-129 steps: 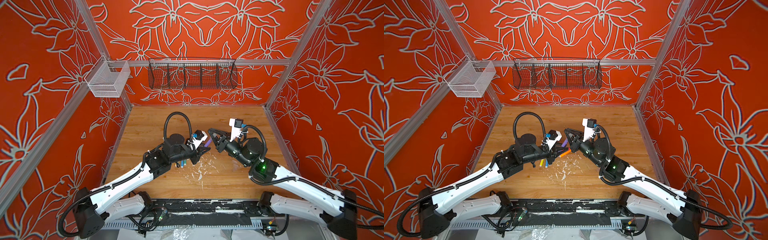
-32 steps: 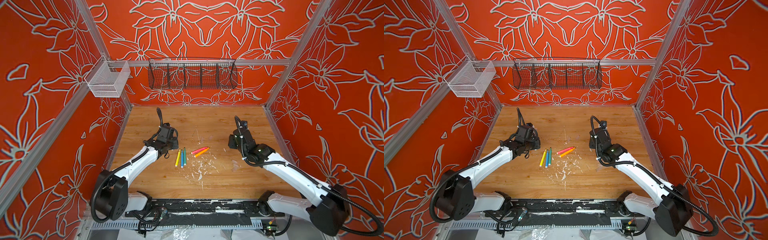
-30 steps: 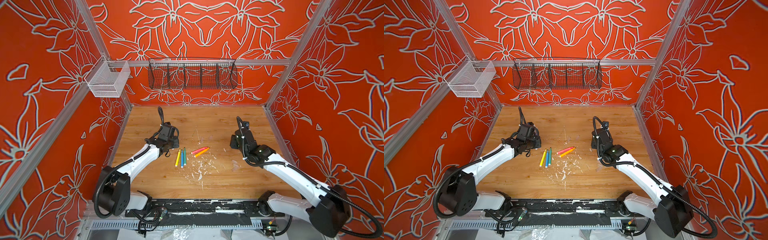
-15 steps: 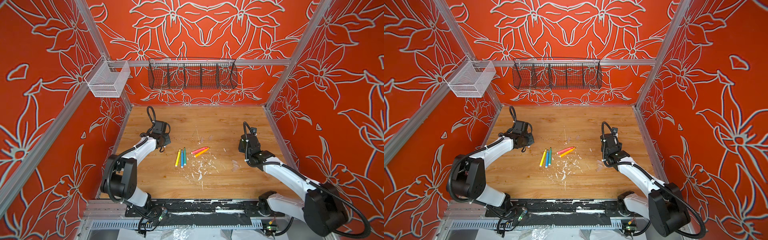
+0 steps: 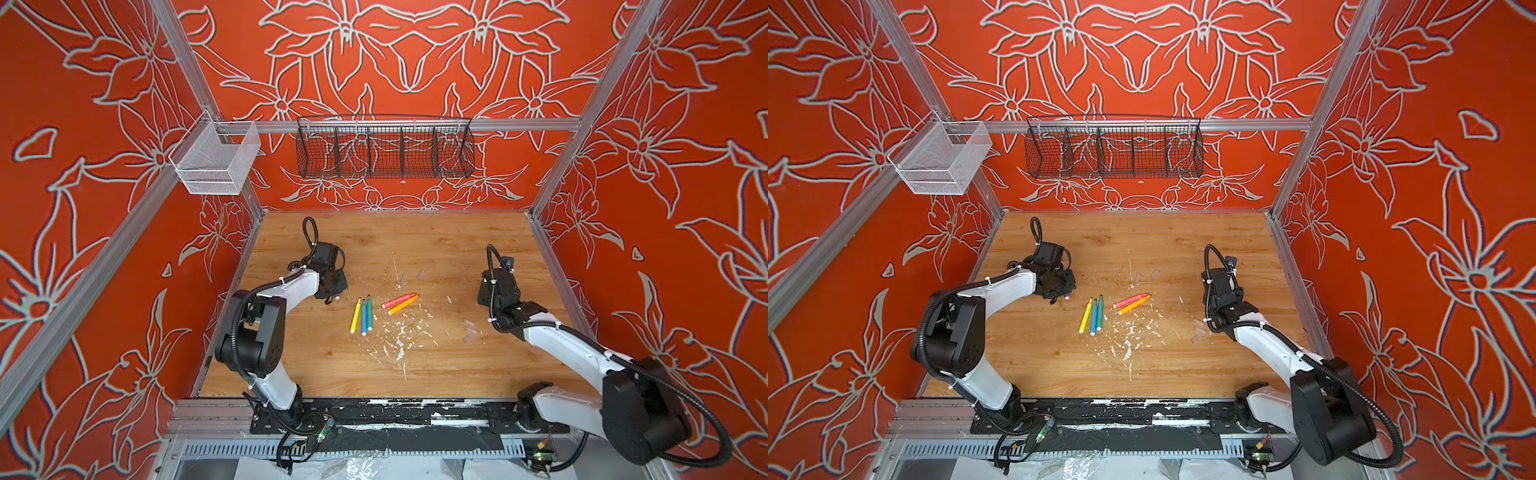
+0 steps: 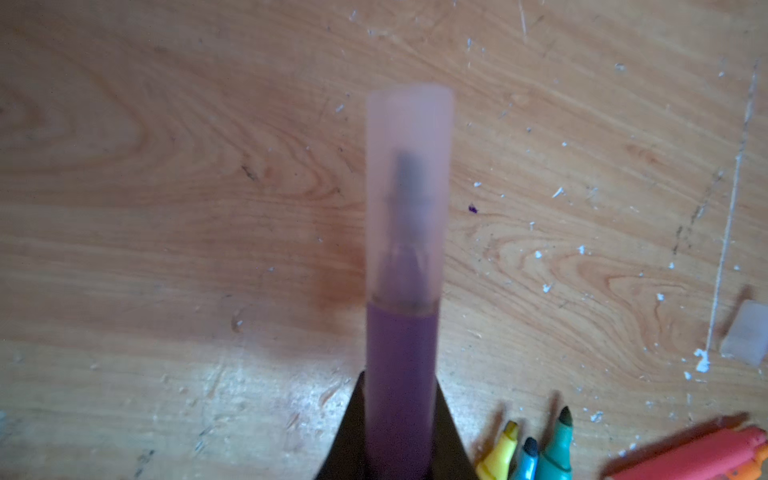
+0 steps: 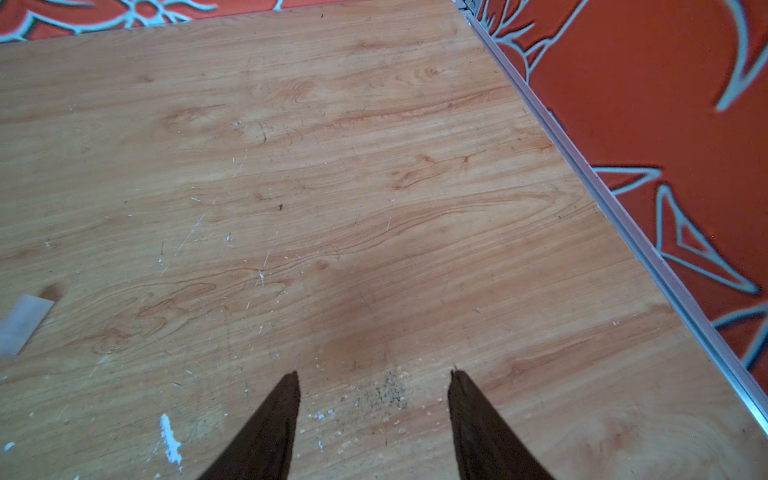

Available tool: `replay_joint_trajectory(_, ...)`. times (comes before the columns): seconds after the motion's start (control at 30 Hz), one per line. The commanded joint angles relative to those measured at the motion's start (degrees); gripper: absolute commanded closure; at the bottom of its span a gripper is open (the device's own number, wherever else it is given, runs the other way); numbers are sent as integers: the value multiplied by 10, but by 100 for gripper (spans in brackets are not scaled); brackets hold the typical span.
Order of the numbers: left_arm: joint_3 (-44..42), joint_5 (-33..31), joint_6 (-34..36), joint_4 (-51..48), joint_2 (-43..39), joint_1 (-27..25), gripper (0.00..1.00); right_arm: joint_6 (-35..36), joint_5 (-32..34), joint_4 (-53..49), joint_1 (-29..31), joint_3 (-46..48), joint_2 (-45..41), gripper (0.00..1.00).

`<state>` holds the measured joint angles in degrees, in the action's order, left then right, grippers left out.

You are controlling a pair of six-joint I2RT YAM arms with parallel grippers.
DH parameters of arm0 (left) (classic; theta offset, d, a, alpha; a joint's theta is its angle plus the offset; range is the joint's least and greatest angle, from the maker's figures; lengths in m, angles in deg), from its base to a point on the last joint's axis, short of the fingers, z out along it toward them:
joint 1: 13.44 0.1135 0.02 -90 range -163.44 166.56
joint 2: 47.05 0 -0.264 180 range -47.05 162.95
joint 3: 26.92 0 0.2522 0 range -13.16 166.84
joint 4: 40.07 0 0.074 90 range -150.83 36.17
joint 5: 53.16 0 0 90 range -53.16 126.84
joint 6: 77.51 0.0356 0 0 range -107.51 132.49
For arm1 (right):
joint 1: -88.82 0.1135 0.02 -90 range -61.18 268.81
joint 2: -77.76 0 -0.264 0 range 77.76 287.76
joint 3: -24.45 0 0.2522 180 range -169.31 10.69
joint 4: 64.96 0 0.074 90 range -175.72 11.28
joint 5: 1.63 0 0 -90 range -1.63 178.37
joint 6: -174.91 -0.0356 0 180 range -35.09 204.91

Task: Insert the pens into the pen caps
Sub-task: 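Lower the capped purple marker to the table with the left gripper, then release the purple marker on the table and move the left gripper over the green marker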

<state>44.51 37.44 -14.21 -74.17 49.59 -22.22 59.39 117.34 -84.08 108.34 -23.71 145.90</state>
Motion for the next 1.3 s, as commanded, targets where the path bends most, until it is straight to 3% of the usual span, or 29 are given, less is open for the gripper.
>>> replay_joint_trajectory(0.0, 18, 17, -10, -6, 27, -2, 100, -10, -13, 7, -1, 14, -21, 41)
replay_joint_trajectory(0.23, 55, 6, -7, -45, 67, -7, 98, -10, -27, 20, -1, 42, -60, 41)
replay_joint_trajectory(0.3, 58, 1, -7, -51, 69, -7, 88, -10, -29, 23, -1, 48, -68, 41)
replay_joint_trajectory(0.5, 60, 6, -2, -53, 66, -9, 68, -12, -28, 26, -1, 60, -87, 39)
replay_joint_trajectory(0.7, 69, -6, 2, -64, 46, -16, 61, -11, -32, 26, -1, 63, -91, 38)
replay_joint_trajectory(0.83, 64, -62, 10, -88, -19, -45, 60, -11, -32, 26, -1, 63, -93, 38)
replay_joint_trajectory(1.0, 19, -160, 1, -128, -161, -146, 59, -12, -30, 29, -1, 72, -105, 38)
replay_joint_trajectory(1.27, -109, -96, -39, -128, -370, -217, 55, -18, -32, 24, -1, 91, -141, 38)
